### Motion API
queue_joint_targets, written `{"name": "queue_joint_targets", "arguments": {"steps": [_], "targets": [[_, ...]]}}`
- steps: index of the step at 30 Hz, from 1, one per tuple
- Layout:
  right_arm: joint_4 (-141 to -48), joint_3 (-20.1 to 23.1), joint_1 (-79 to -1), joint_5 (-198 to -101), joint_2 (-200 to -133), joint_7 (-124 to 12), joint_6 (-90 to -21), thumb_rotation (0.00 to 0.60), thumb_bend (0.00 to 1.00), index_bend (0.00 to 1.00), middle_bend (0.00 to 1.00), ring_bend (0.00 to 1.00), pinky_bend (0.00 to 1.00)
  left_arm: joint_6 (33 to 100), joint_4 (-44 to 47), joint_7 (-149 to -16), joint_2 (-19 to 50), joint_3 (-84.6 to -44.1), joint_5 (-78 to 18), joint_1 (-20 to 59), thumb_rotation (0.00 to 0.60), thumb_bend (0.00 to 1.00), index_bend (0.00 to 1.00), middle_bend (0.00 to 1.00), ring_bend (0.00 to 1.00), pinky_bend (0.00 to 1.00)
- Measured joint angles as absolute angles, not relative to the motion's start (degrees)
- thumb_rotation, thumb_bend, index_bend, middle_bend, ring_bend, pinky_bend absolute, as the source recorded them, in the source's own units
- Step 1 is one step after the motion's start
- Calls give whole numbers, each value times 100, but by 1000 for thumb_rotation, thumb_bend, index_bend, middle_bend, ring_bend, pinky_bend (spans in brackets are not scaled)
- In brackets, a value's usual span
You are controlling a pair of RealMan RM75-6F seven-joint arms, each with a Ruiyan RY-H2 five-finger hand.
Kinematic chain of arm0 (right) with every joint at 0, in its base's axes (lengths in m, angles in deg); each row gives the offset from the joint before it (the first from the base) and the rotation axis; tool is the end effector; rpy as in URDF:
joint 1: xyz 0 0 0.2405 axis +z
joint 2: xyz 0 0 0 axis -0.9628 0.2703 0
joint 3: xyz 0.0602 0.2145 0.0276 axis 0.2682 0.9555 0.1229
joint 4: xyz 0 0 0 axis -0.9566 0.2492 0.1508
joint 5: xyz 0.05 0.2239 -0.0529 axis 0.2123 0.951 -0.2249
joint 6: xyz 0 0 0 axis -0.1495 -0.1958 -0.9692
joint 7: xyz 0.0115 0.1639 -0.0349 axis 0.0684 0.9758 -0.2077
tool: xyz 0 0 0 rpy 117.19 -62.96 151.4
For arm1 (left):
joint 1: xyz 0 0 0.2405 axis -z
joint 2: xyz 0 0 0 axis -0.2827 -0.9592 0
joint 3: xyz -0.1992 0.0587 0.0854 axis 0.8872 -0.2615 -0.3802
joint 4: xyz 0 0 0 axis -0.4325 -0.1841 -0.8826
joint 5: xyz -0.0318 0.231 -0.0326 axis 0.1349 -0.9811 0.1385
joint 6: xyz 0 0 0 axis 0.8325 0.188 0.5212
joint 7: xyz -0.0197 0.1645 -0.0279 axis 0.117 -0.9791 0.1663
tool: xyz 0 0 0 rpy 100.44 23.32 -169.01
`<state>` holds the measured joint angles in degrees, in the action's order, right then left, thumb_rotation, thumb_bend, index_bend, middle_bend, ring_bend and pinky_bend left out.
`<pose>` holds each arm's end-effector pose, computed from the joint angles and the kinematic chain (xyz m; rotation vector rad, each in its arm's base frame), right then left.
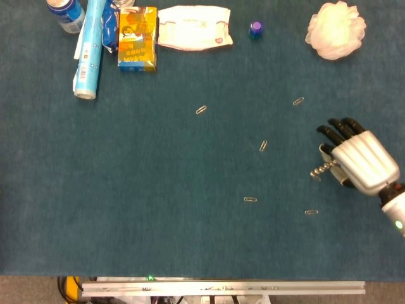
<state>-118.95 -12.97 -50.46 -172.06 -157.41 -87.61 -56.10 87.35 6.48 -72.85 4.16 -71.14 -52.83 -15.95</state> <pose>-0.1940 -0.2259 -0.0132 2.0342 -0.6945 0.6954 -0.3519 0.1756 0.1094 -1.2899 -0.9921 -0.8478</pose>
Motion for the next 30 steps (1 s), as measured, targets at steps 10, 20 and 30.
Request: {"name": "queue_joint_targets", "arguments": {"steps": [10, 20, 30], "targets": [[-12126, -1559, -5194, -17653, -15604, -8714, -5704, 600, 339, 631, 230, 141, 180, 8752, 754, -7391, 350, -7050, -5247, -1565, 600, 75, 435, 476, 370, 486], [-12167, -1640, -5220, -17764, -15645, -8765, -5530, 600, 339, 631, 231, 141, 180, 8773, 718, -7369, 374, -7066, -5241, -1593, 600, 74, 435, 476, 370, 486], [-12200, -1724, -5249, -17895, -15659, -8784, -5433, 600, 339, 631, 231, 141, 180, 8763, 680, -7345, 394, -7072, -5228, -1605, 600, 74, 435, 476, 370, 486]]}}
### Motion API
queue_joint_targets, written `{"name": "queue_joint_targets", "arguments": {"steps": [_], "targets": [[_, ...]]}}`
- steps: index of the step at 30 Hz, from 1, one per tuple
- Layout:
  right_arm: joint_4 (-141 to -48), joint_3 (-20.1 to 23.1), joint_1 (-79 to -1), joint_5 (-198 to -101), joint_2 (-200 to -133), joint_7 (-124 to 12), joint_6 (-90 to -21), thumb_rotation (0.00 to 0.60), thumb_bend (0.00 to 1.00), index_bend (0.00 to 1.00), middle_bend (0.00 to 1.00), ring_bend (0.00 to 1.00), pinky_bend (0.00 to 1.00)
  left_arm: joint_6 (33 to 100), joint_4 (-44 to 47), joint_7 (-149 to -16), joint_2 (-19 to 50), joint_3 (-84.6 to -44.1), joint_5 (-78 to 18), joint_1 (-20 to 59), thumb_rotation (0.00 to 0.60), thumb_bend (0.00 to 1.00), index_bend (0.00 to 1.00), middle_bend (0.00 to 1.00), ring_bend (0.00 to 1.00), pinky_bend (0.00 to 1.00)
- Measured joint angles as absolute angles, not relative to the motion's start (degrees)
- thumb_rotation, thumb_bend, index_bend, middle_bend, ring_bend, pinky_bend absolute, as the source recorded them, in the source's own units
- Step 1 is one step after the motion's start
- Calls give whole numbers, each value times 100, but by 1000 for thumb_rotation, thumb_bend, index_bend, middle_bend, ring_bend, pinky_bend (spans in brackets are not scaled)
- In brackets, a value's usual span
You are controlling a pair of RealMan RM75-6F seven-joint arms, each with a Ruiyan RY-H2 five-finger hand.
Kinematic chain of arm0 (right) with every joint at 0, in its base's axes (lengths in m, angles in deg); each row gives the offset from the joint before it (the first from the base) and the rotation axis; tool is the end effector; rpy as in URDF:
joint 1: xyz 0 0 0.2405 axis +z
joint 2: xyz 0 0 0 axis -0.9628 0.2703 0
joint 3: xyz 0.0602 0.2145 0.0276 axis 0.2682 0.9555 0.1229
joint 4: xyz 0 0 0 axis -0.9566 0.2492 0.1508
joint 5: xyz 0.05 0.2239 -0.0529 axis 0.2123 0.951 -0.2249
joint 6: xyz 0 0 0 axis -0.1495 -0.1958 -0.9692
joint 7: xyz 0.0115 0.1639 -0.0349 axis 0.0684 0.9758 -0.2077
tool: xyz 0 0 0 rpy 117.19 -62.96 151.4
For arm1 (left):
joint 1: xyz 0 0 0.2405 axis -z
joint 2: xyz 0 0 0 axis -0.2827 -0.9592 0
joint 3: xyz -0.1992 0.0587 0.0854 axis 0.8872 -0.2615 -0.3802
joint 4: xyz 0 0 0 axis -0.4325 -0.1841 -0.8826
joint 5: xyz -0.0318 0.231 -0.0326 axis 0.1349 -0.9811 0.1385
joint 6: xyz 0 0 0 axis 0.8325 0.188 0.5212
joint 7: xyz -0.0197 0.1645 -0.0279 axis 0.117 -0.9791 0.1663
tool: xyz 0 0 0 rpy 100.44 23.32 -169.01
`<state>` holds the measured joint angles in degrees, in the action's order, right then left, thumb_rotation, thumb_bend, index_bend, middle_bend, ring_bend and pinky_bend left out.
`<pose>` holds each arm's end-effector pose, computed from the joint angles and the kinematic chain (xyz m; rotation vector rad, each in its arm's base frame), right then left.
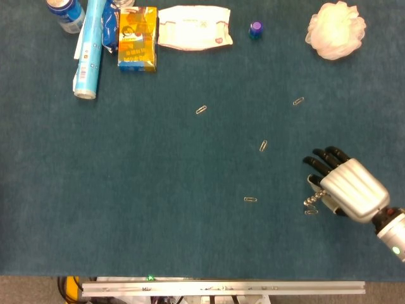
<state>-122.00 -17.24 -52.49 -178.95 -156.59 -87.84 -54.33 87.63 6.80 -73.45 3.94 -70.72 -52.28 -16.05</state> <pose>-0.1855 -0.1848 -0.0260 2.1733 -0.6985 0.7022 -0.3521 0.1765 0.1127 -1.2770 -0.9802 -0.8433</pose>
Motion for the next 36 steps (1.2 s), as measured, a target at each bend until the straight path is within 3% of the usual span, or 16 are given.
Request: {"name": "queue_joint_targets", "arguments": {"steps": [22, 36], "targets": [[-12178, -1842, -5380, -17965, -15609, -8852, -5288, 600, 339, 631, 231, 141, 180, 8736, 619, -7315, 447, -7078, -5217, -1610, 600, 74, 435, 476, 370, 486], [-12234, -1455, -5356, -17857, -15549, -8611, -5505, 600, 338, 631, 231, 141, 180, 8719, 604, -7298, 458, -7084, -5212, -1615, 600, 74, 435, 476, 370, 486]]}}
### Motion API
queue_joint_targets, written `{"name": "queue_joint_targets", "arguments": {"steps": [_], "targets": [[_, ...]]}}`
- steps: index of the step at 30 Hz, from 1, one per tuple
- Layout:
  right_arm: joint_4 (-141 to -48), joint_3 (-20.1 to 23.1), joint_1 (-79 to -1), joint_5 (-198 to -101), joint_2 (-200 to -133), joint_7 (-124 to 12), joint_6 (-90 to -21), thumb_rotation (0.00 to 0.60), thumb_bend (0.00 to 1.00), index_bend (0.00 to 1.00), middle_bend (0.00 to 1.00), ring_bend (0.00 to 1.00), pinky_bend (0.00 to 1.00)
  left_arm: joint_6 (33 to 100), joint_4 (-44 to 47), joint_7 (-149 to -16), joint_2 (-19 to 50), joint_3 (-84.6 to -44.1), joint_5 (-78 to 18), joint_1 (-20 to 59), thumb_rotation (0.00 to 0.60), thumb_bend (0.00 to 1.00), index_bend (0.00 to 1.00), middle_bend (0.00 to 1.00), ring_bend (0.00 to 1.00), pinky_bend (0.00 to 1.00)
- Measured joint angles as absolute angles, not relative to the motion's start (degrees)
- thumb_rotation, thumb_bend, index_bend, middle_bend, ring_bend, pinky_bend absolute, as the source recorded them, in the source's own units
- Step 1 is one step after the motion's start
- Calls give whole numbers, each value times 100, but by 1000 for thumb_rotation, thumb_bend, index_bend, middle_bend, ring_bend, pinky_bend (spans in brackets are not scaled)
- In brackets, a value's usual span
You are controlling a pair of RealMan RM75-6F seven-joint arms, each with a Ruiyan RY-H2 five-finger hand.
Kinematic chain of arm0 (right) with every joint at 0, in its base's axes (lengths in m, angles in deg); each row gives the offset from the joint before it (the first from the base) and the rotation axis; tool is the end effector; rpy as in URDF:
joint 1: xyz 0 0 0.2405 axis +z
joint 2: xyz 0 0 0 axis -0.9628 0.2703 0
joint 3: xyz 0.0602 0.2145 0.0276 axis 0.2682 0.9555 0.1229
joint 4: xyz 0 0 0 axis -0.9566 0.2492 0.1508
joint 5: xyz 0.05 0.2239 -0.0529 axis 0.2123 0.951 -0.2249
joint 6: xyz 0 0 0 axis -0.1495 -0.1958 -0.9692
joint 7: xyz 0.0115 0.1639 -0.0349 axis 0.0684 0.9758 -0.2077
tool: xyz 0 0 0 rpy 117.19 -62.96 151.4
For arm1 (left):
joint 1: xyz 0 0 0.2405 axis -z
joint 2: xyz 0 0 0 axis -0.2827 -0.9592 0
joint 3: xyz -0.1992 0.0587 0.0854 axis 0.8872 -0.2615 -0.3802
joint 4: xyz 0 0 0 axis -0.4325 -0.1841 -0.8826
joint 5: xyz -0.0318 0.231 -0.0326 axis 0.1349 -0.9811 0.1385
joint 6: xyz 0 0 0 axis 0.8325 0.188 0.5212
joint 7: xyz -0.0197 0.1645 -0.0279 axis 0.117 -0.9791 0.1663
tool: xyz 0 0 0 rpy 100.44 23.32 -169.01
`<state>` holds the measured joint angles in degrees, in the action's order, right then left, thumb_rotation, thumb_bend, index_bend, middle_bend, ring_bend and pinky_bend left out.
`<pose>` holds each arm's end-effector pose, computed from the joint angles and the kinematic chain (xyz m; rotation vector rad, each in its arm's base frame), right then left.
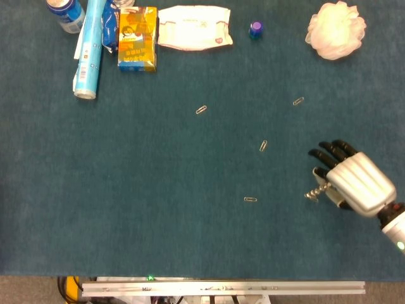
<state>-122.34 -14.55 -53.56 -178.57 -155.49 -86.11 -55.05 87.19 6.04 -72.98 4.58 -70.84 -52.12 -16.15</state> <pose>-0.1855 -0.1974 -0.0147 2.1058 -0.7183 0.7339 -0.3549 0.1753 0.1094 -1.2747 -0.9940 -0.8390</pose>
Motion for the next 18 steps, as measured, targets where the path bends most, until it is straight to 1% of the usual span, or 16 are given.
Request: {"name": "queue_joint_targets", "arguments": {"steps": [7, 18], "targets": [[-12161, -1142, -5241, -17587, -15567, -8491, -5488, 600, 339, 631, 231, 141, 180, 8697, 584, -7287, 468, -7089, -5205, -1613, 600, 74, 435, 476, 370, 486], [-11756, -684, -4926, -17002, -15793, -8463, -5200, 600, 339, 631, 231, 141, 180, 8682, 559, -7271, 466, -7105, -5215, -1618, 600, 75, 435, 476, 370, 486]]}}
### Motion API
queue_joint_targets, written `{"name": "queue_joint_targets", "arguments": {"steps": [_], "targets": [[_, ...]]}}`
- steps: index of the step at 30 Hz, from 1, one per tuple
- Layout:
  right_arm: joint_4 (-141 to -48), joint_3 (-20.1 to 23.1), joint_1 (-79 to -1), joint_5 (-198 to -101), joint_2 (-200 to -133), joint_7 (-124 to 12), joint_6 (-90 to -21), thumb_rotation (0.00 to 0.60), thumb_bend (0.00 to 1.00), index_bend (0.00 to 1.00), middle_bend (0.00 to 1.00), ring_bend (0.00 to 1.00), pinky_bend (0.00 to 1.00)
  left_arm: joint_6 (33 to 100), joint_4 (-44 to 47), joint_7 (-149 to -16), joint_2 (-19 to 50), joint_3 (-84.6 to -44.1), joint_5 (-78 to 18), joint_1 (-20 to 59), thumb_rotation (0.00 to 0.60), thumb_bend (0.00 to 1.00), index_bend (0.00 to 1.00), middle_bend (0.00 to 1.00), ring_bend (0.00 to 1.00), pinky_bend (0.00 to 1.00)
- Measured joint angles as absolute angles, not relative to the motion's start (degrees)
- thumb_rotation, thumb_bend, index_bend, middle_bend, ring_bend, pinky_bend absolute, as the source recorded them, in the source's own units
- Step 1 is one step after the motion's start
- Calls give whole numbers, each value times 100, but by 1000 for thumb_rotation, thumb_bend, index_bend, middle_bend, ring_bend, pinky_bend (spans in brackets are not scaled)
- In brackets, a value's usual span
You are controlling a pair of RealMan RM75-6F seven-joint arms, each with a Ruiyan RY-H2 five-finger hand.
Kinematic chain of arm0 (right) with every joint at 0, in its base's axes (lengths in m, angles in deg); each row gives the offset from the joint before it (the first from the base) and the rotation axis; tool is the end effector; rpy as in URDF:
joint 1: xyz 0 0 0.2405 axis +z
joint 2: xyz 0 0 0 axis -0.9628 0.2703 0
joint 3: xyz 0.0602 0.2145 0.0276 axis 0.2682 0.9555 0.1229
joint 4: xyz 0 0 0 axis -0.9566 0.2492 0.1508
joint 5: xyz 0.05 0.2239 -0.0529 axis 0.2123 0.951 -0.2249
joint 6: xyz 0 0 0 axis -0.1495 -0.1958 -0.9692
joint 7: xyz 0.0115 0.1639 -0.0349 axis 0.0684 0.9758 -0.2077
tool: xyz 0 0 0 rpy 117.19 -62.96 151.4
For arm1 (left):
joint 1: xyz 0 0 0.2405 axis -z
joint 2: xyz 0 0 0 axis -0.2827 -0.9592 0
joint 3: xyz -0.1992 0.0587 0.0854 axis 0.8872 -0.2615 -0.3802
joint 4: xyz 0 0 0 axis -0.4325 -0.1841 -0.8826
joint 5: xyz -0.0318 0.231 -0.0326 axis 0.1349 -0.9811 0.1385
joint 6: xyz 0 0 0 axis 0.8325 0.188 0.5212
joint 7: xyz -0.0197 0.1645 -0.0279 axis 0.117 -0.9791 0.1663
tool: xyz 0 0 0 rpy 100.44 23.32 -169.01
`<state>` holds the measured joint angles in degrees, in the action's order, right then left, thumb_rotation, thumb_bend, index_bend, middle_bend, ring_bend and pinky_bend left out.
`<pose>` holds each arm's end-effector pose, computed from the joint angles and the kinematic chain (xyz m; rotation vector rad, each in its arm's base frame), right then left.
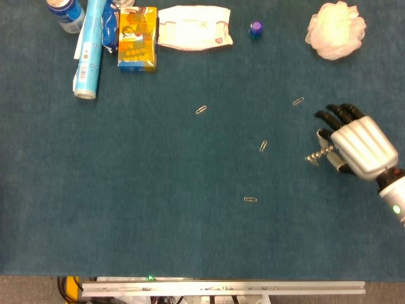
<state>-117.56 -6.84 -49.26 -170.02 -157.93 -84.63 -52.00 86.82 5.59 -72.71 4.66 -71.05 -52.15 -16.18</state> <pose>-0.1842 -0.2577 -0.0096 1.9896 -0.7307 0.7453 -0.3571 0.1742 0.1085 -1.2796 -1.0003 -0.8313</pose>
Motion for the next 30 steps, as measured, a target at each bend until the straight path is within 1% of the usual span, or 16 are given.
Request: {"name": "queue_joint_targets", "arguments": {"steps": [16, 30], "targets": [[-11171, -298, -4518, -16312, -16043, -8421, -4888, 600, 339, 631, 231, 141, 180, 8648, 549, -7283, 474, -7115, -5206, -1616, 600, 74, 435, 476, 370, 486], [-10497, 59, -4002, -15620, -16481, -8595, -4580, 600, 339, 631, 231, 141, 180, 8611, 483, -7221, 483, -7123, -5217, -1602, 600, 74, 435, 476, 370, 486]]}}
